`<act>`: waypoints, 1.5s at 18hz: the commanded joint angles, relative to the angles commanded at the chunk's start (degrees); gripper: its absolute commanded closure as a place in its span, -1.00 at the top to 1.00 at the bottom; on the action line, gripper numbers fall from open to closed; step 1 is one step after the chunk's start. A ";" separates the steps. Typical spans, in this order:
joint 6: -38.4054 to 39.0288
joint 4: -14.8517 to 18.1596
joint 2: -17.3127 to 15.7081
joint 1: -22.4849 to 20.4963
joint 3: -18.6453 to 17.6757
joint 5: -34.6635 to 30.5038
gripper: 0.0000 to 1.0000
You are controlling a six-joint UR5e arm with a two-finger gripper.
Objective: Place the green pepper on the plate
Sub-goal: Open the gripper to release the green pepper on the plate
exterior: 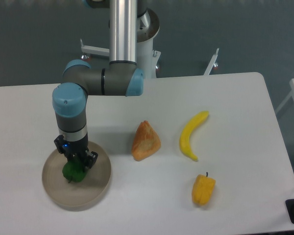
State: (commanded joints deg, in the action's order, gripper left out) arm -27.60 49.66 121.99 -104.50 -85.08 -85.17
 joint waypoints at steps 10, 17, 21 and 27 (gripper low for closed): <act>0.09 0.09 0.53 0.00 0.18 -0.09 -0.21; 0.26 0.09 0.44 0.00 0.35 0.09 0.42; 0.53 0.09 0.00 -0.09 0.53 0.18 1.00; 0.09 0.53 -3.86 -3.33 0.97 0.09 1.00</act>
State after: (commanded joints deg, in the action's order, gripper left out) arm -27.51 50.18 118.13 -107.83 -84.11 -85.08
